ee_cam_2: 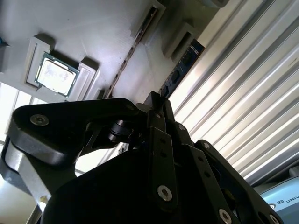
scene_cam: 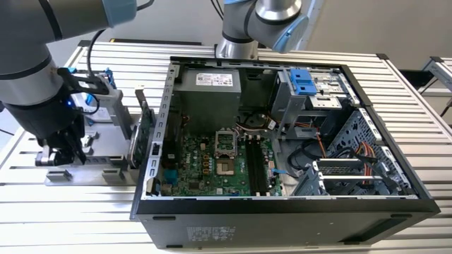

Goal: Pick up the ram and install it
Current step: 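Pick up the ram and move it above insertion slot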

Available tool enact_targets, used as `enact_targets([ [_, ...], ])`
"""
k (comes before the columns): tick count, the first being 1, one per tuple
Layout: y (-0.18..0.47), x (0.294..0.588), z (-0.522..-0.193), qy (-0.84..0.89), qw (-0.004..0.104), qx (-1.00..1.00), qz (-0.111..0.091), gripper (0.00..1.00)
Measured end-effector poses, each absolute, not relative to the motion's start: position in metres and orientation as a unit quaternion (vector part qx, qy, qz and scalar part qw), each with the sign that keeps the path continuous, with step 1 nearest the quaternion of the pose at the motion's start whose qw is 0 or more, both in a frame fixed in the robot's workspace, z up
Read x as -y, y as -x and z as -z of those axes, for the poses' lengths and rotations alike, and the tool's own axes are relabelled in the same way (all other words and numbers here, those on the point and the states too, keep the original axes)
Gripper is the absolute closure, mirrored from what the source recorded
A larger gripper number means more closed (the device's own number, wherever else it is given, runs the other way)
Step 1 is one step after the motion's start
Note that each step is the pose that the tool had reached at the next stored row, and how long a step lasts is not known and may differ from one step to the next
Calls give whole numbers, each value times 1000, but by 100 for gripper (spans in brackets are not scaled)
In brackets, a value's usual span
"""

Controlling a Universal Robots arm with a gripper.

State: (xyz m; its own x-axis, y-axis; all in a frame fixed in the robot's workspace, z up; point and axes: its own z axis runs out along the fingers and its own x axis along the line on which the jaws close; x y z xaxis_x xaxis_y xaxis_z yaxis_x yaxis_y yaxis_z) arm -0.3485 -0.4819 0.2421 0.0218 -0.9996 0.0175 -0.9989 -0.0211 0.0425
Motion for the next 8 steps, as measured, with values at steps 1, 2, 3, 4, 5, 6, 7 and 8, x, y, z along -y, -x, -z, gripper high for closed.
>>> enact_targets([
  [1, 349, 482, -243, -714, 21, 699, 9, 100],
  [2, 348, 482, -244, -714, 21, 699, 9, 100],
  [3, 348, 482, -245, -714, 21, 700, 9, 100],
  [4, 348, 482, -245, -714, 21, 700, 9, 100],
  [5, 348, 482, -246, -714, 21, 700, 9, 100],
  [6, 348, 482, -247, -714, 21, 700, 9, 100],
  [7, 348, 482, -248, -714, 21, 700, 9, 100],
  [8, 348, 482, -248, -714, 21, 700, 9, 100],
])
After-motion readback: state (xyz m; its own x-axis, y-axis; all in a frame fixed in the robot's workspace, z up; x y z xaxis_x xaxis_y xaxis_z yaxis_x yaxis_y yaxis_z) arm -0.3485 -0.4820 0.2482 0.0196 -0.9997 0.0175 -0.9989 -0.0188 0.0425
